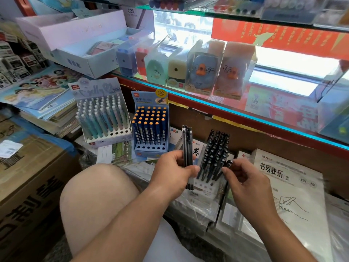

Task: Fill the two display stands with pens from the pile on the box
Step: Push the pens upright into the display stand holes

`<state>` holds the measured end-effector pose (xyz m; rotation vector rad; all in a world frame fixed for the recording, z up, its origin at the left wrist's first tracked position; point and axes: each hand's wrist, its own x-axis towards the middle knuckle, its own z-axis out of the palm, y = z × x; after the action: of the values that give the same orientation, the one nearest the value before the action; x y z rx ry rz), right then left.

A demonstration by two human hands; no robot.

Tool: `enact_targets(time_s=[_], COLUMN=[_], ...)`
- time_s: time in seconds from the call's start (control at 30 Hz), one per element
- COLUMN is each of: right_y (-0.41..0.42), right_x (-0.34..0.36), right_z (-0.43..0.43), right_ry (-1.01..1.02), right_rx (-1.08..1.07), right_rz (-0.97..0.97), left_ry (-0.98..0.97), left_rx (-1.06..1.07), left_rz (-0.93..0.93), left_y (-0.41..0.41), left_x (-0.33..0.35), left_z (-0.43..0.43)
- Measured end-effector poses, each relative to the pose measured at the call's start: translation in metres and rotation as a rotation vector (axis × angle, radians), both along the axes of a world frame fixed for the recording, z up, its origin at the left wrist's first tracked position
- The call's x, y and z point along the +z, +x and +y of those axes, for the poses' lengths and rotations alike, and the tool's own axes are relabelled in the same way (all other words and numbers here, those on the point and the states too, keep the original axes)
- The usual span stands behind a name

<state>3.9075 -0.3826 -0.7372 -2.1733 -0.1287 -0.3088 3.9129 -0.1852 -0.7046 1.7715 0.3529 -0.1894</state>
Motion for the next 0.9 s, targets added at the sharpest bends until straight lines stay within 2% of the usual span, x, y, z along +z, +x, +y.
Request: enact_targets(time_s=[0.47, 0.6, 0.77, 0.9], right_y=[0.006, 0.006, 0.005, 0.01], right_x=[-0.005, -0.012, -0.018, -0.01], right_z=[0.004, 0.005, 0.008, 0.008], right_ry=[-0.054, -0.053, -0.186, -0.195], right_rx=[-0.045, -0.047, -0.058, -0.086], right_rz=[-0.025, 0.062, 0.111, 0.193], left_ry=[-0.015, -0.012, 0.0, 0.018], left_rx=[-0.042, -0.044, -0.053, -0.081], left_rz=[0.005, 0.014, 0.016, 0.032], left_y=[-0.004, -0.003, -0.002, -0.003], left_x=[0.003, 0.004, 0.004, 0.003], left_z=[0.001, 0.001, 0.0, 0.0])
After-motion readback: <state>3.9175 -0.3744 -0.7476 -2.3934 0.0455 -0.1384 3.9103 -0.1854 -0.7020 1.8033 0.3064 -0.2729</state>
